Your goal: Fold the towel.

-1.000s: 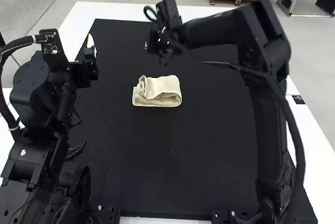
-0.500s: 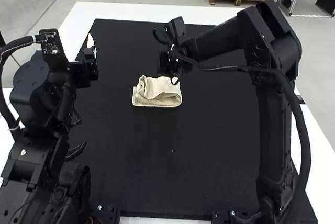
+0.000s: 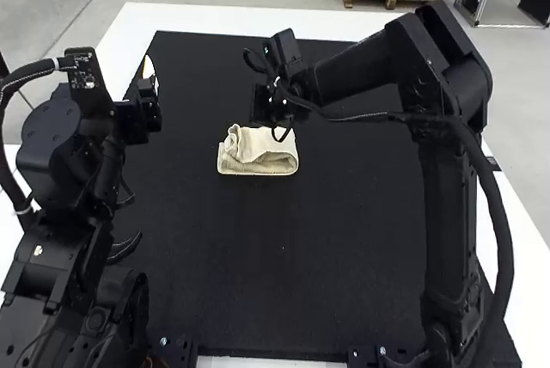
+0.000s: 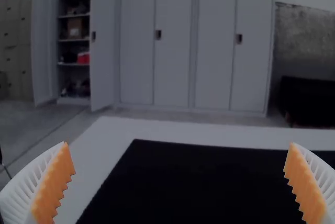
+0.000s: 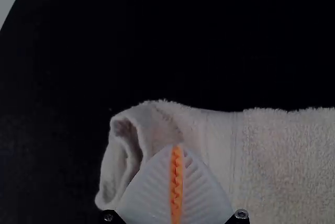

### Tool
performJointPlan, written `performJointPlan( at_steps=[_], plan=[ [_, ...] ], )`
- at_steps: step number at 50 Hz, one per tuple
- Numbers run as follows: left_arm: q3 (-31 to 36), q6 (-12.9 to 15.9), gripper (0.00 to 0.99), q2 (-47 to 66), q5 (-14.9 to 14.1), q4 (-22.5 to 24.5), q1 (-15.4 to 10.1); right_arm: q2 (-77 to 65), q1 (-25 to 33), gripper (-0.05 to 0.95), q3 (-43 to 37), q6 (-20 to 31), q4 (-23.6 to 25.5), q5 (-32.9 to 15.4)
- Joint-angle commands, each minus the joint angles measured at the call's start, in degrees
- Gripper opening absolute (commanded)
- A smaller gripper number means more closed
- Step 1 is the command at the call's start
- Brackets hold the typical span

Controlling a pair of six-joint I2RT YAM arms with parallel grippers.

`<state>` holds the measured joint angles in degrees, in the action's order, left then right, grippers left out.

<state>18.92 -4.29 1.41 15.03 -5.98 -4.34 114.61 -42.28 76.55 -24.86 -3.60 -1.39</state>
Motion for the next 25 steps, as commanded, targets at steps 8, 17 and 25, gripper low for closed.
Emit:
performJointPlan(
  at_steps=[8,17,25],
  plan=[
    [0.1,0.3,0.946,-1.6,0.0,0.4,0.5,-0.1,-2.1,0.0,-0.8,-0.5,-0.4,-0.5],
    [0.1,0.3,0.946,-1.6,-0.1,0.4,0.5,-0.1,-2.3,0.0,-3.0,-0.4,-1.2,-0.6],
    [0.1,0.3,0.946,-1.5,-0.1,0.5,0.5,0.2,-2.5,0.0,-5.3,-0.5,-3.1,-0.6]
  ],
)
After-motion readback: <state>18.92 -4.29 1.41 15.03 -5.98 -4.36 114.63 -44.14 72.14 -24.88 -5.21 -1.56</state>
